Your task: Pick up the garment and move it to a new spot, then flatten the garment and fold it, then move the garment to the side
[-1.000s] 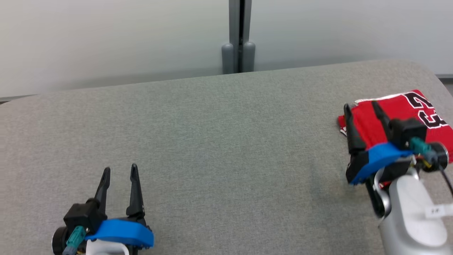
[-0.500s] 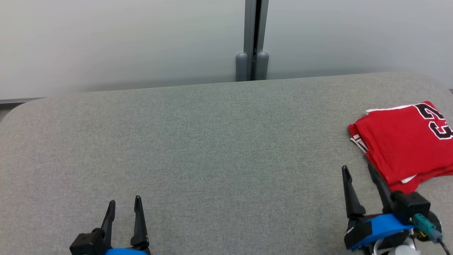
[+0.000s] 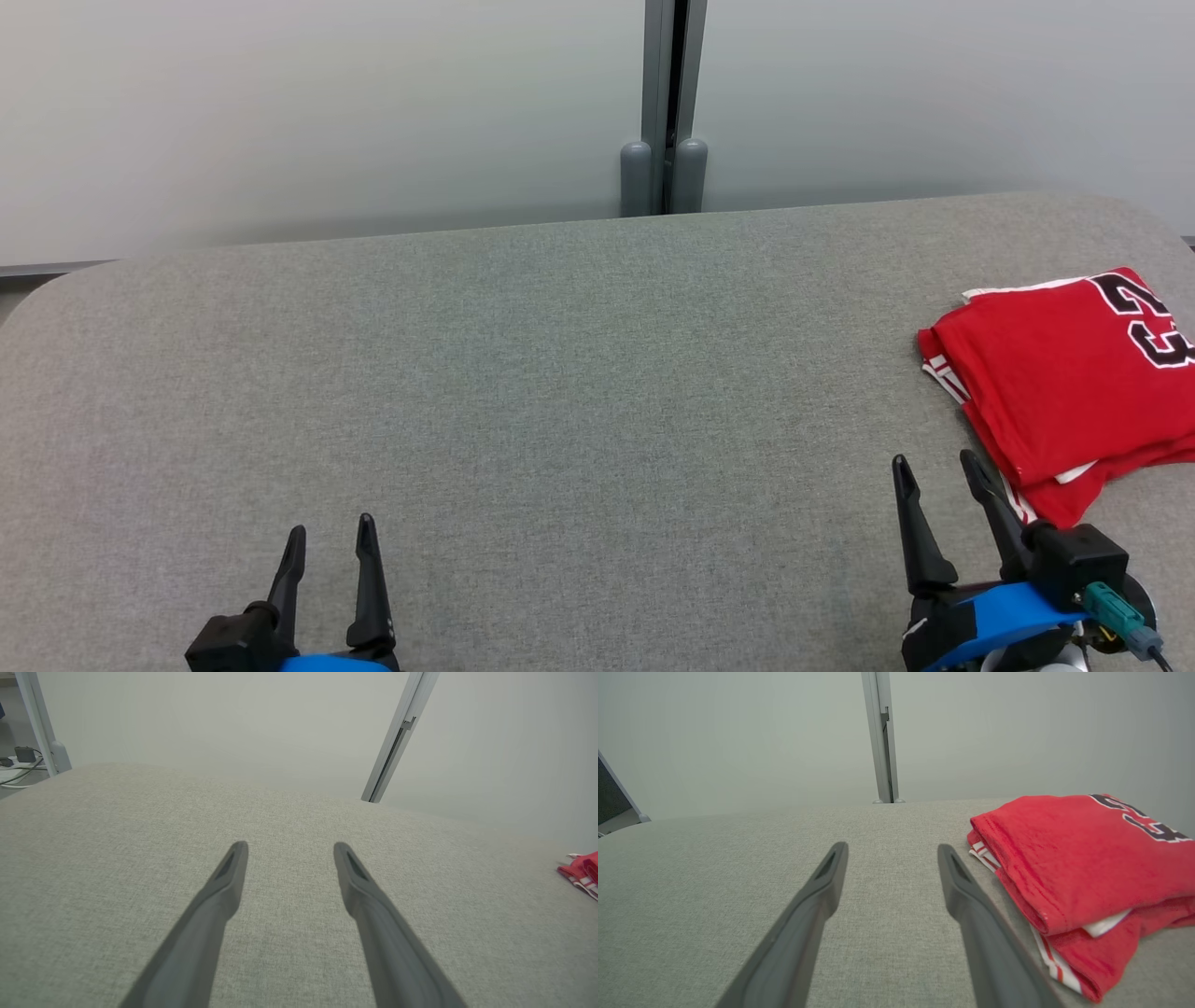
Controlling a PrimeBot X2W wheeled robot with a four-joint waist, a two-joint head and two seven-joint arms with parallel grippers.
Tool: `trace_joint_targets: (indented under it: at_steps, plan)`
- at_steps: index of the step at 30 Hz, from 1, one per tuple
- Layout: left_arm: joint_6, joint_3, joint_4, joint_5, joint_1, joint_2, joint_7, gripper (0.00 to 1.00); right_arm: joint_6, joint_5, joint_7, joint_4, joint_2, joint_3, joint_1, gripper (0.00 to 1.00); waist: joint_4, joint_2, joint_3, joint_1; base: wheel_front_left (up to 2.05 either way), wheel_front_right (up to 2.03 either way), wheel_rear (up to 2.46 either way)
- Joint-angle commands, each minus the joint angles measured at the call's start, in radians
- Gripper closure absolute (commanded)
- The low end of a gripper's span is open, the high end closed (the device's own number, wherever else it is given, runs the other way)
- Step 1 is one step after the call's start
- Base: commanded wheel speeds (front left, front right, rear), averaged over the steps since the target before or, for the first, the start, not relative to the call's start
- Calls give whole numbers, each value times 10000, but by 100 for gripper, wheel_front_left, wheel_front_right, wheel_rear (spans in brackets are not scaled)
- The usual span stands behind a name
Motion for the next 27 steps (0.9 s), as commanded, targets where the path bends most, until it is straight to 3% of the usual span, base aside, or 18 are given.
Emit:
trace_joint_targets:
  at_steps: [1,4,5,9,27]
  plan:
    - [-12,0,24,3,-10,15,-45,0,1,-32,-50,-15,-10,-31,147,0,2,0,4,0,0,0,0]
    - [-13,-32,99,25,-59,39,-45,0,1,-44,-27,6,-9,-22,138,0,0,0,21,0,0,0,0]
    - [-17,-8,102,4,-1,0,0,100,0,-15,2,17,0,-2,1,100,0,0,21,0,0,0,0]
    - [-33,23,371,-122,46,-67,88,100,0,120,62,315,23,-6,35,100,3,0,16,1,0,0,0]
    - [-387,650,237,-3031,-389,-161,953,100,0,3590,897,85,14,-241,-68,100,51,0,-63,1,0,0,0]
